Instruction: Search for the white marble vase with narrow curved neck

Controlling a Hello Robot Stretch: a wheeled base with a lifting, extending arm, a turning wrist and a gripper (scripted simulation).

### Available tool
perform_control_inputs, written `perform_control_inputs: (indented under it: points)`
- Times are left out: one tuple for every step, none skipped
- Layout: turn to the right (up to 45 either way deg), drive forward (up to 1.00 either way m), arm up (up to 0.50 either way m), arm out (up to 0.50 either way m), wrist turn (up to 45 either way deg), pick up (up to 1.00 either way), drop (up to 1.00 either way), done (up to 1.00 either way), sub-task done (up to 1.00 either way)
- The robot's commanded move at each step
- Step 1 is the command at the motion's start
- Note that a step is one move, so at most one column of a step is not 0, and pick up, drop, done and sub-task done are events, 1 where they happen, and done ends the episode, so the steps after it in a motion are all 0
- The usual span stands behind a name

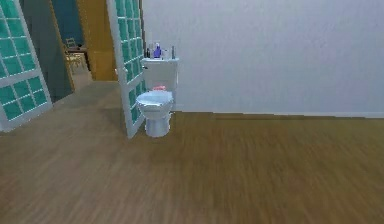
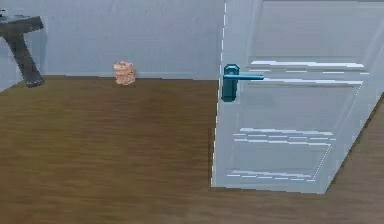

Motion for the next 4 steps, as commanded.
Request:
perform_control_inputs:
  points:
    - [-6.0,0.00,0.00,0.00,0.0,0.00,0.00,0.00,0.00]
    - [0.0,0.15,0.00,0.00,0.0,0.00,0.00,0.00,0.00]
    - [-30.0,0.00,0.00,0.00,0.0,0.00,0.00,0.00,0.00]
    - [0.0,1.00,0.00,0.00,0.0,0.00,0.00,0.00,0.00]
